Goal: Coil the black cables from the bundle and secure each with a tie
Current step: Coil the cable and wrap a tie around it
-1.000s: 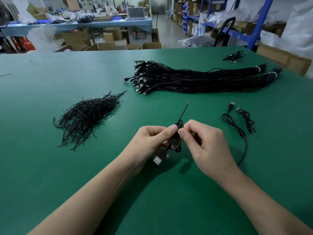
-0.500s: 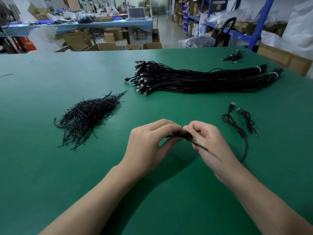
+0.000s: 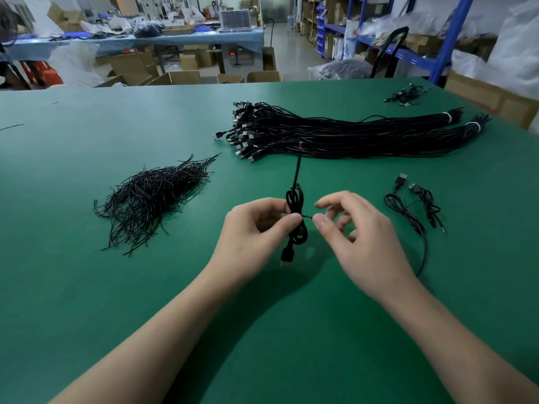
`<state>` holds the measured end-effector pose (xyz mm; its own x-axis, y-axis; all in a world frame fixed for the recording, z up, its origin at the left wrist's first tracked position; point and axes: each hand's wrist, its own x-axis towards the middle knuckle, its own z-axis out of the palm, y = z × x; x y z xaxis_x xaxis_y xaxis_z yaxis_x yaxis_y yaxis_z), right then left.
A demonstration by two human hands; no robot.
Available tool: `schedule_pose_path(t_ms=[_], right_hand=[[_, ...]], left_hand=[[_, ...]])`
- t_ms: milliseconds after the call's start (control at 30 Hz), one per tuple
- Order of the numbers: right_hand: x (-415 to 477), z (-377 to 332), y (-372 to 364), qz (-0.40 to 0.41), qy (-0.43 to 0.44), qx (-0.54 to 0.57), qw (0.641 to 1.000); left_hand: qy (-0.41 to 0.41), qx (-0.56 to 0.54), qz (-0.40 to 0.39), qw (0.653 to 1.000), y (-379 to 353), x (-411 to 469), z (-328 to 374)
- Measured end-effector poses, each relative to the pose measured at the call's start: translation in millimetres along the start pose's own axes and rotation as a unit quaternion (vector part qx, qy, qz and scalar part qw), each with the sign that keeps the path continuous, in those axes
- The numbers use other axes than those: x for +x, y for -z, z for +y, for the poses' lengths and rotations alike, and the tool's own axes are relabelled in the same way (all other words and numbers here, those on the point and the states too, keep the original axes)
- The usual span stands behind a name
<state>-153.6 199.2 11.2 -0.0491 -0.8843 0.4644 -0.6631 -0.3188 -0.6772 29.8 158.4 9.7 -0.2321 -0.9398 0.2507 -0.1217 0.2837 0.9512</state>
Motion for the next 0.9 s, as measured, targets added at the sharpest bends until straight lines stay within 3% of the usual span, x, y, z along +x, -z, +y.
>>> schedule_pose_path(t_ms=[167,333,400,467,567,667,700,767,800,833,900], right_hand=[[-3,-1,1,-0.032,0.080,-0.114,0.990],[-4,-4,2,-0.032,0.104,-0.158,0.981],[-3,-4,1,-0.047,0.079,-0.129,0.987],[-1,-3,0,-0.077,0.007,-0.018,0.997],[2,-3,1,-0.131,-0.134,0.209,0.960],[2,-1,4,-0.206,-0.240,0.439,0.841],[3,0,6,-0.224,-0.254,0.481,0.809],[3,1,7,-0.236,-0.258,0.488,0.800],[3,0,7,-0.225,-0.254,0.465,0.818],[3,0,7,-0.201,-0.245,0.436,0.843],[4,0,7,-0.126,-0.198,0.362,0.902]], left_hand=[[0.046,-0.042,-0.051,0.997,0,0,-1],[0.030,-0.016,-0.057,0.998,-2,-2,-2],[0.001,0.028,-0.051,0.998,-3,-3,-1],[-0.068,0.107,-0.036,0.991,-3,-5,0],[-0.233,0.233,-0.009,0.944,1,-5,3],[-0.400,0.347,0.039,0.847,6,-1,3],[-0.445,0.373,0.052,0.812,8,1,4],[-0.481,0.401,0.063,0.777,9,3,5],[-0.466,0.396,0.061,0.789,9,3,4],[-0.426,0.368,0.051,0.825,9,3,3],[-0.260,0.231,0.032,0.937,6,-1,2]])
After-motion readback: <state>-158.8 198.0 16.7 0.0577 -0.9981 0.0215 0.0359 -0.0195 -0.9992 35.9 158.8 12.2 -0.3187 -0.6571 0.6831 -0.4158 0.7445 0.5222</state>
